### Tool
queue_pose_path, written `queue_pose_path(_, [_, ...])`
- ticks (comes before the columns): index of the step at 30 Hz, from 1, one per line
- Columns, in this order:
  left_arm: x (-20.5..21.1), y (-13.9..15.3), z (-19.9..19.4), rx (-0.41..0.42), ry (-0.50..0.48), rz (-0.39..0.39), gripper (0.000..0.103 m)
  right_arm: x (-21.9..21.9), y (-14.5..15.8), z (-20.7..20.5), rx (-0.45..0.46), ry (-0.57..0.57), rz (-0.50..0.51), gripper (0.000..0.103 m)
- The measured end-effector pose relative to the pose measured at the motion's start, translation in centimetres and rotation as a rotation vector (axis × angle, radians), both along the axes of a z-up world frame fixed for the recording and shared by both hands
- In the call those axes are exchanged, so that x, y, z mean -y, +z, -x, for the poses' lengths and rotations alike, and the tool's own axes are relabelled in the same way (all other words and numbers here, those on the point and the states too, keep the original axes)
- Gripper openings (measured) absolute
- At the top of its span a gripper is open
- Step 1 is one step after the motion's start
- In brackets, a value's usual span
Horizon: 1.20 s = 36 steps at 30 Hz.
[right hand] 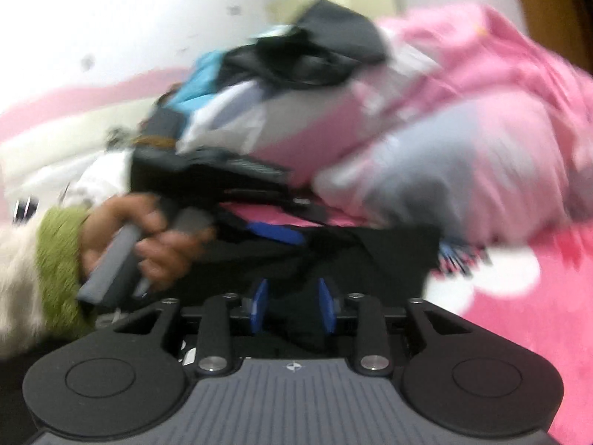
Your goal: Fold clothes
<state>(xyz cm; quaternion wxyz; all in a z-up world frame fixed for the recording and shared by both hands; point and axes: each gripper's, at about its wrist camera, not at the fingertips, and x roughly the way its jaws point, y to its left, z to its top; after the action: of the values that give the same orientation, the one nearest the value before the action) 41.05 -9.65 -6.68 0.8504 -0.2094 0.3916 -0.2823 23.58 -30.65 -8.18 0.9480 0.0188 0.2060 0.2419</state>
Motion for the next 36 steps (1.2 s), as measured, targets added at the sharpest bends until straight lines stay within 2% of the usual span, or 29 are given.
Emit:
queue_pose_path(5, [1.3, -0.5, -0.2, 0.032, -0.032, -0.041, 0.052, -3.9, -0.7, -0.7, 0.005, 0.006, 0.272, 0.039])
queue_pose_path(7, [1.7, -1.0, -0.1, 0.03, -0.041, -0.064, 0.041, -5.0, -1.3, -1.2, -0.002, 0.01, 0.344, 0.039])
queue_pose_path(9, [2.1, -1.6, -0.3, 0.025, -0.046, -0.084, 0.037, -5.8, -1.8, -1.6, -0.003, 0.008, 0.41, 0.038])
queue_pose_path(10, [2.3, -1.9, -0.3, 0.025, -0.048, -0.09, 0.029, -6.1, -2.1, -1.7, -0.002, 0.003, 0.44, 0.032])
queue_pose_path(11, [2.4, -2.1, -0.3, 0.025, -0.05, -0.094, 0.023, -6.5, -2.4, -1.8, 0.0, -0.001, 0.471, 0.013])
queue_pose_path(13, [2.4, -2.4, -0.4, 0.016, -0.05, -0.09, 0.007, -6.5, -2.4, -1.6, 0.022, -0.014, 0.49, 0.001])
queue_pose_path(16, [1.8, -2.3, -0.1, -0.009, -0.039, -0.062, 0.0, -5.7, -1.5, -0.5, 0.075, -0.045, 0.475, 0.0])
queue_pose_path(20, [0.4, -1.4, 1.0, -0.06, -0.032, -0.002, 0.0, -4.7, 0.0, 1.8, 0.112, -0.02, 0.494, 0.0])
queue_pose_path(24, [0.2, -1.3, 2.4, -0.075, -0.041, -0.029, 0.0, -4.9, -0.2, 3.6, 0.119, 0.03, 0.549, 0.0])
queue_pose_path(31, [0.7, -2.1, 3.6, -0.013, -0.029, -0.146, 0.003, -5.2, -1.8, 3.4, 0.099, 0.048, 0.587, 0.001])
queue_pose_path(33, [0.6, -2.2, 3.7, 0.014, -0.017, -0.176, 0.003, -5.0, -2.0, 3.4, 0.068, 0.06, 0.569, 0.002])
queue_pose_path(36, [0.3, -1.9, 4.0, 0.043, -0.014, -0.219, 0.015, -4.4, -1.6, 3.7, 0.037, 0.092, 0.504, 0.004])
